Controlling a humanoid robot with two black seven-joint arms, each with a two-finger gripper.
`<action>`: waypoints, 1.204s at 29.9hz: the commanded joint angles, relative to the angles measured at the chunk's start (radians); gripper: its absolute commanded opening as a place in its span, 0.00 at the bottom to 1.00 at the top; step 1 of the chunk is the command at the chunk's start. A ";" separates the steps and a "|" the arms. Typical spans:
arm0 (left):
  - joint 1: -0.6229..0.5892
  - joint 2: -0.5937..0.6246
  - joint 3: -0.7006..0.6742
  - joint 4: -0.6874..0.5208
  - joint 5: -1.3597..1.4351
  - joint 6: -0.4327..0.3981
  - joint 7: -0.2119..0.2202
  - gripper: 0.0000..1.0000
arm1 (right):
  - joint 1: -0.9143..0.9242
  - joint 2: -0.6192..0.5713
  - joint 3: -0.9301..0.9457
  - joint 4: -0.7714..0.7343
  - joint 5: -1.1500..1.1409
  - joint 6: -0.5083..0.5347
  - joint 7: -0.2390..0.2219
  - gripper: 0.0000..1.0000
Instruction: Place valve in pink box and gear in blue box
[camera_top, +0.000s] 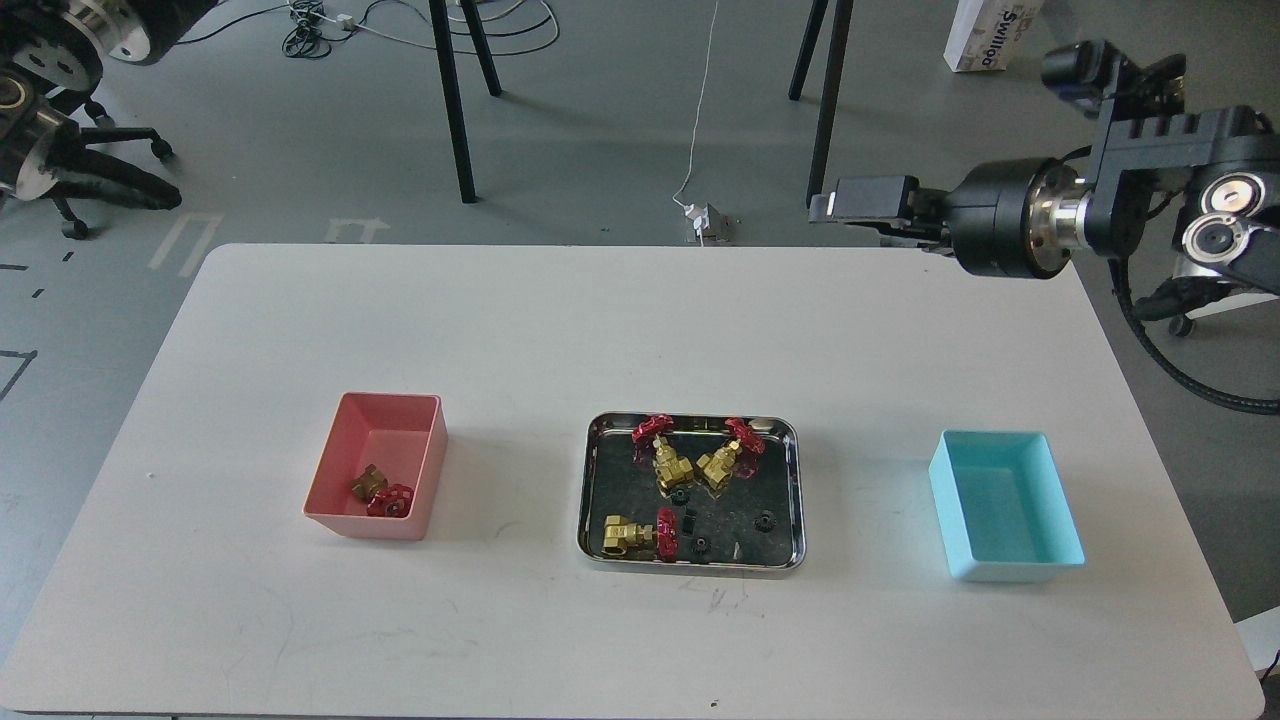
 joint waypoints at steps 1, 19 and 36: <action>-0.062 -0.015 0.000 0.042 0.001 -0.015 -0.001 0.93 | -0.005 0.076 -0.141 0.010 -0.125 0.040 0.002 0.98; -0.147 -0.013 0.000 0.068 0.007 0.002 0.005 0.93 | 0.004 0.601 -0.500 -0.346 -0.313 0.073 0.123 0.95; -0.200 -0.007 0.000 0.096 0.004 -0.003 0.006 0.93 | 0.001 0.777 -0.566 -0.473 -0.317 0.062 0.171 0.83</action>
